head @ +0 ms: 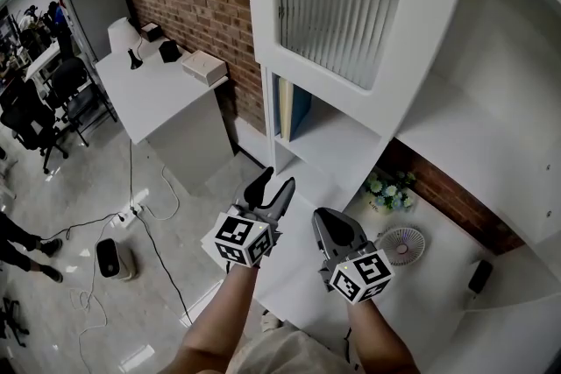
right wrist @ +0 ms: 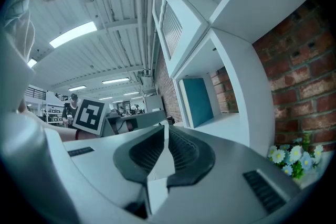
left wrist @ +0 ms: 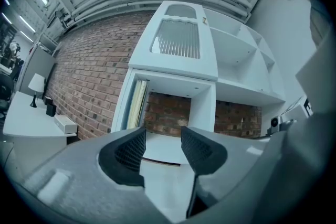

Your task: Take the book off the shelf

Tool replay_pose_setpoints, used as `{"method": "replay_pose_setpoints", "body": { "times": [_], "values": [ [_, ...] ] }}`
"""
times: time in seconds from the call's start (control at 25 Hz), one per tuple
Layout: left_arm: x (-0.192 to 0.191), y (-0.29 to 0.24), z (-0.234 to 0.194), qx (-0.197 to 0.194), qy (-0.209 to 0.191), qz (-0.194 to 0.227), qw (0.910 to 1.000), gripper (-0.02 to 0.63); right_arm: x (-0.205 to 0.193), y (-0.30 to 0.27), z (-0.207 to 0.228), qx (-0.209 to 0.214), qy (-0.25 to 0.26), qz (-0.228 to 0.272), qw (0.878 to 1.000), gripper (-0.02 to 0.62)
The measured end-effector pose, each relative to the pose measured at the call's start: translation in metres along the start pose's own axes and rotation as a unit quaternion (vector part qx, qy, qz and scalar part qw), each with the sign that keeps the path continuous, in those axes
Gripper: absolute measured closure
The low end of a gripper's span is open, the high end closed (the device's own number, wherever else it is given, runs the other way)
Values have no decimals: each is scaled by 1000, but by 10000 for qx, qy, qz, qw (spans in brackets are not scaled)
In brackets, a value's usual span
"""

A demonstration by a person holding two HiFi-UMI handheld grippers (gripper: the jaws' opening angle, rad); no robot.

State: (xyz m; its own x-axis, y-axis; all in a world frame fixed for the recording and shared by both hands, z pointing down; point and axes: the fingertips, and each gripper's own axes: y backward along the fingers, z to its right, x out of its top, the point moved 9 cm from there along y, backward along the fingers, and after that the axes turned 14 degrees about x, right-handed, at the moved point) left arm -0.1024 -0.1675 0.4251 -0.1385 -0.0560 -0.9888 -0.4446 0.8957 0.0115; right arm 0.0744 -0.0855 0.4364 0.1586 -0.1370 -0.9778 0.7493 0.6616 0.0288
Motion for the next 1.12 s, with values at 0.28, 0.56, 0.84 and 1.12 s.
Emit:
{"method": "replay_pose_setpoints", "body": {
  "times": [0.28,0.56,0.84,1.12],
  "values": [
    [1,-13,-1,-11,-43,-50,10000,410,0,-2,4,-22,-7,-30,10000,577],
    [-1,-25,-4,107,-106,-97,9998,402,-1,-1,9,-48,6,-97,9999,577],
    [-2,-44,-8,196,-176,-114,9996,393,-3,-5,16,-80,-28,-135,9999,577],
    [-2,-57,-12,298,-214,-117,9993,388,-5,-9,24,-107,-57,-141,9998,577]
  ]
}}
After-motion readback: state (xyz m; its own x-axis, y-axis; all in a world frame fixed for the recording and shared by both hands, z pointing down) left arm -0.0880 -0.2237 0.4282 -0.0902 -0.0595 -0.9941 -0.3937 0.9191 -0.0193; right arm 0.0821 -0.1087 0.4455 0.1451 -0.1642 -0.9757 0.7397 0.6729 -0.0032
